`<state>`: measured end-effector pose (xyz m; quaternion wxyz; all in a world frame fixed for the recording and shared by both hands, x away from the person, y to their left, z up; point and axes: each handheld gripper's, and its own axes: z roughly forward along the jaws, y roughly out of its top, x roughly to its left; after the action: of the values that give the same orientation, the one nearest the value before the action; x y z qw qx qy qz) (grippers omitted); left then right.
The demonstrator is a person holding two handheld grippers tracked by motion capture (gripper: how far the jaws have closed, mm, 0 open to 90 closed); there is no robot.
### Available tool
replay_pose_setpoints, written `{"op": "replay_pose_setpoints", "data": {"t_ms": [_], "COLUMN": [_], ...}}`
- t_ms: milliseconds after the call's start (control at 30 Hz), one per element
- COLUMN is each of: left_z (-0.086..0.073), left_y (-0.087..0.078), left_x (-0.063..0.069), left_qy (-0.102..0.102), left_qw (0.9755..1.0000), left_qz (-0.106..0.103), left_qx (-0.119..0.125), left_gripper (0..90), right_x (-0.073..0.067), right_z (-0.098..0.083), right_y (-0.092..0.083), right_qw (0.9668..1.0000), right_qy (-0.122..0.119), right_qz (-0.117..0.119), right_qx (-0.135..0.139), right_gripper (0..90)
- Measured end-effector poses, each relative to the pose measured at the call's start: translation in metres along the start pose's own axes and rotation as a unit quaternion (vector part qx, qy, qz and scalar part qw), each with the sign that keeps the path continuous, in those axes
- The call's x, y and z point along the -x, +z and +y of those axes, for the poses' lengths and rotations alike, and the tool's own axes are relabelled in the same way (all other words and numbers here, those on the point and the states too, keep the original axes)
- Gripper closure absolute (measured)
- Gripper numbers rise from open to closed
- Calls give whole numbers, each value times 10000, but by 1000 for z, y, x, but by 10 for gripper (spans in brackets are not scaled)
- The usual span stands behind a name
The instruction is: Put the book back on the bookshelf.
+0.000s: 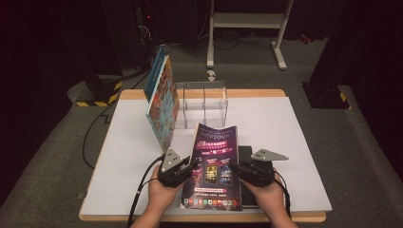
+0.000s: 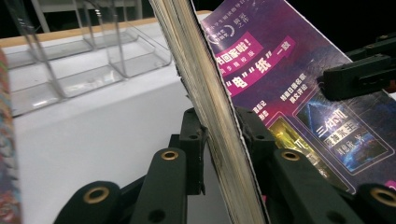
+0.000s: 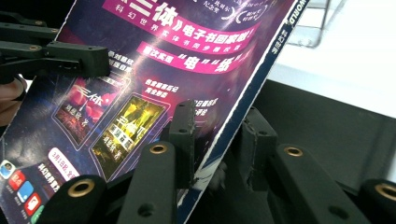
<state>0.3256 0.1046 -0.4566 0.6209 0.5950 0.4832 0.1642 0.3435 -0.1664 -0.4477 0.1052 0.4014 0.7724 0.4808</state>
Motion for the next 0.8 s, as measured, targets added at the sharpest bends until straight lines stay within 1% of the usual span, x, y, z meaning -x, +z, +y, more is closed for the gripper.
{"op": "replay_pose_setpoints", "data": {"t_ms": [100, 167, 200, 333, 400, 467, 533, 600, 667, 800], "left_z": [3, 6, 8, 13, 16, 17, 22, 24, 26, 29], "left_y": [-5, -8, -10, -15, -17, -18, -21, -22, -21, -17], "left_x": [-9, -15, -19, -25, -27, -29, -31, -32, -33, -35], "left_qy": [-71, -35, -81, -1, -19, -1, 35, 60, 71, 97], "left_qw": [9999, 9999, 9998, 9996, 9993, 9992, 9985, 9980, 9976, 9964], "left_qz": [32, 66, 77, 157, 189, 209, 278, 327, 382, 486], "left_qx": [92, 90, 135, 243, 326, 352, 472, 532, 582, 683], "left_gripper": [750, 753, 756, 764, 769, 775, 781, 784, 787, 793], "right_x": [-7, -13, -16, -26, -30, -33, -37, -39, -40, -39], "right_z": [5, 9, 12, 19, 23, 26, 30, 33, 36, 41], "right_y": [8, 13, 16, 25, 28, 31, 34, 37, 40, 47], "right_qw": [10000, 10000, 10000, 9999, 9999, 9998, 9997, 9996, 9994, 9993], "right_qy": [1, -14, -49, -96, -135, -165, -197, -233, -279, -263], "right_qz": [1, -26, -39, -49, -61, -66, -68, -72, -80, -92], "right_qx": [2, -9, -9, 21, 40, 63, 98, 136, 179, 262], "right_gripper": [701, 701, 702, 707, 710, 715, 722, 728, 733, 743]}}
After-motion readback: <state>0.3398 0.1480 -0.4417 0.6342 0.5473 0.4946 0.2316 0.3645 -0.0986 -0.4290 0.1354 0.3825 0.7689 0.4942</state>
